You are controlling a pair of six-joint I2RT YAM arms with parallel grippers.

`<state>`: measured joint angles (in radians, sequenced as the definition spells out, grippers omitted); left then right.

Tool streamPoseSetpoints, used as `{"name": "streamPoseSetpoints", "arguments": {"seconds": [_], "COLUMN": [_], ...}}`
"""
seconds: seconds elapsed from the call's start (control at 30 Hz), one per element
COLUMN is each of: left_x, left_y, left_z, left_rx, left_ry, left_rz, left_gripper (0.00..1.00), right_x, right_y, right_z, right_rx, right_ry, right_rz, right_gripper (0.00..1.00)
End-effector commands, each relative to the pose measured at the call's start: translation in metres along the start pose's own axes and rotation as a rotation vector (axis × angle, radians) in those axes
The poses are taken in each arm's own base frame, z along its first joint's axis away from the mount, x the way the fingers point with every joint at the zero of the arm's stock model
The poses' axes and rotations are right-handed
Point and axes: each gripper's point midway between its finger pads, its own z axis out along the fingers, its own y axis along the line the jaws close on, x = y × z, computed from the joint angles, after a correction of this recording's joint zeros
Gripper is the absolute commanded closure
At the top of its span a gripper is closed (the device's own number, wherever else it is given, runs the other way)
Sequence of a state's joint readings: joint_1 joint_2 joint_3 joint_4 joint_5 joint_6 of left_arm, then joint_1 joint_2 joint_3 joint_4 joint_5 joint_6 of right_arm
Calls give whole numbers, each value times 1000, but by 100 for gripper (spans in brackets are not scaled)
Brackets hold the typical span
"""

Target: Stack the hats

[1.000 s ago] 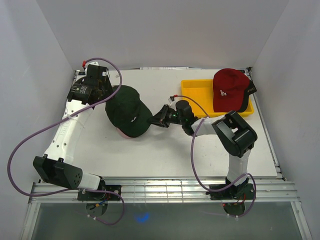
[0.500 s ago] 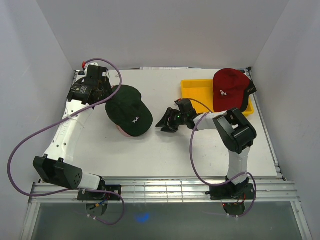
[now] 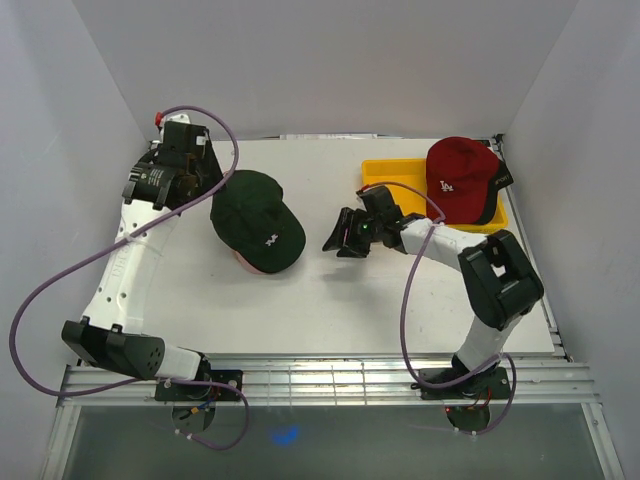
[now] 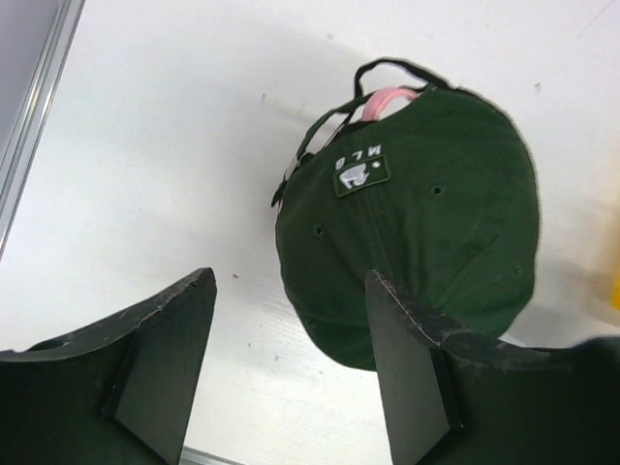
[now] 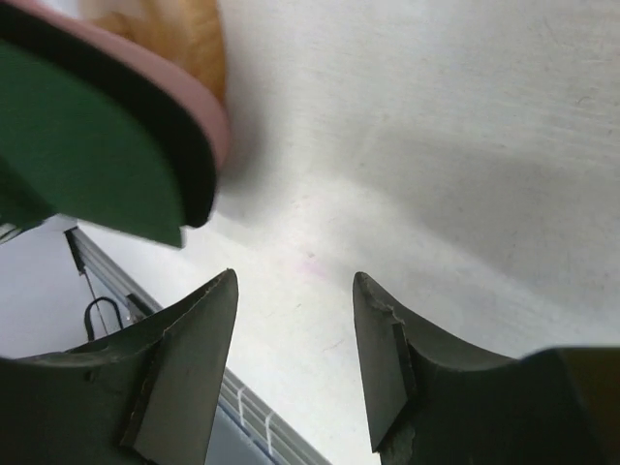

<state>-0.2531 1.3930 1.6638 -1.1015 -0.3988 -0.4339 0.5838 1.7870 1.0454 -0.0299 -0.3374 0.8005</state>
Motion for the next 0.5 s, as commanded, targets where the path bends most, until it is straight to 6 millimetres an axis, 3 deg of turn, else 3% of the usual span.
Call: {"name": "streamPoseSetpoints", "arguments": {"seconds": [0.0, 0.13, 0.17, 0.23, 0.27, 0.33, 0.37, 0.43, 0.47], "left_x": [-23, -36, -38, -42, -41, -39, -34, -31, -29], "left_y": [-5, -17, -18, -24, -27, -40, -43, -51, -52], "left_z": [-23, -34, -35, -39, -40, -46, -44, -46, -46], "left_rx": [57, 126, 132, 166, 185, 260, 278, 315, 324], "left_ry": [-67, -90, -96, -104, -100, -93, -79, -79, -75], "left_rz": [-4, -14, -15, -21, -37, -56, -61, -78, -81], "left_gripper": [26, 26, 26, 26, 26, 26, 26, 26, 26], "right_x": [-32, -74, -91, -116, -135, -148, -159, -163, -166], "right_y": [34, 43, 35, 25, 5, -21, -46, -69, -96], "right_z": [-46, -104, -127, -156, -180, -202, -221, -236, -249], "right_rx": [-29, 5, 23, 50, 93, 157, 189, 211, 244], "right_ry": [-116, -269, -321, -389, -450, -490, -536, -565, -593], "right_rz": [-97, -129, -115, -96, -73, -25, 28, 78, 139], "right_gripper": [43, 41, 40, 39, 39, 37, 37, 36, 36]}}
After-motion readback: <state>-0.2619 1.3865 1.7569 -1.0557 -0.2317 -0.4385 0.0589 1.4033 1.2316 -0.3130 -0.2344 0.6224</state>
